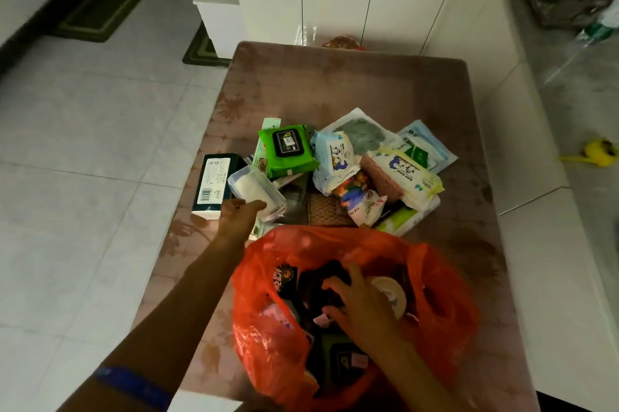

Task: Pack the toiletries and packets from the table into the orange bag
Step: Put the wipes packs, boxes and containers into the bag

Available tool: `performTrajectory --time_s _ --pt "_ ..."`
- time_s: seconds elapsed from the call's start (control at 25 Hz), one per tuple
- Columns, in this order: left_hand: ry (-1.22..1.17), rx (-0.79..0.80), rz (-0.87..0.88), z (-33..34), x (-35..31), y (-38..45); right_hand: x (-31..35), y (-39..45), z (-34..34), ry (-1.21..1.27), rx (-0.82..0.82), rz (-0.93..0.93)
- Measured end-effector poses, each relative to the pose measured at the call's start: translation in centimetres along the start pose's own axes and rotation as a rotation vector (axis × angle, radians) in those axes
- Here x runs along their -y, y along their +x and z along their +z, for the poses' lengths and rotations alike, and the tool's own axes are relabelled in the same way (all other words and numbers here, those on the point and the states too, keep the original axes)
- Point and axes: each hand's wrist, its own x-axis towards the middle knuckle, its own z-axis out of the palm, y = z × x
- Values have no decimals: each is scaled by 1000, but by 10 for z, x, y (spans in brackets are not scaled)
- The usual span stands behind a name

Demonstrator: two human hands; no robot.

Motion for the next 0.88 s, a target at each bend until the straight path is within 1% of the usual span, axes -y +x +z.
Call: performTrajectory --time_s 0.04,0.08,0.16,0.24,0.32,0.4,0.44,0.52,0.6,0.68,0.72,0.76,0.8,0.88 --pt "-65 41 -111 4 -1 9 1 -2 4 -2 -17 17" --pt "-113 82 -186 8 0 16 1 -4 6 0 -35 27" --pt "-188 121 -230 10 7 26 -1 -7 8 3 -70 17" --pt "-263 133 -240 16 9 33 -3 -15 6 12 -158 -14" --pt "-305 72 -185 21 5 27 -5 -29 1 72 -268 -24" --pt "-257 -12 -111 14 1 11 -14 -44 -11 159 -363 31" --pt "-220 -17 -58 4 -2 -2 -21 -51 -17 185 -402 76" --pt "-143 65 85 -27 -5 -33 -30 -60 -32 314 -423 212" --pt "-61 208 178 -59 -8 -66 -32 -64 -50 545 -424 314" --pt "41 343 248 -77 -12 -96 -29 -70 -74 842 -468 318" --pt "114 413 262 -77 -11 -107 -27 -74 -89 984 -484 290" --pt "205 487 266 -70 -5 -117 -27 -78 -102 976 -472 237" --pt "306 535 242 -59 1 -124 -29 -80 -113 807 -414 157" --pt "458 588 161 -32 20 -134 -28 -76 -121 245 -184 -27"
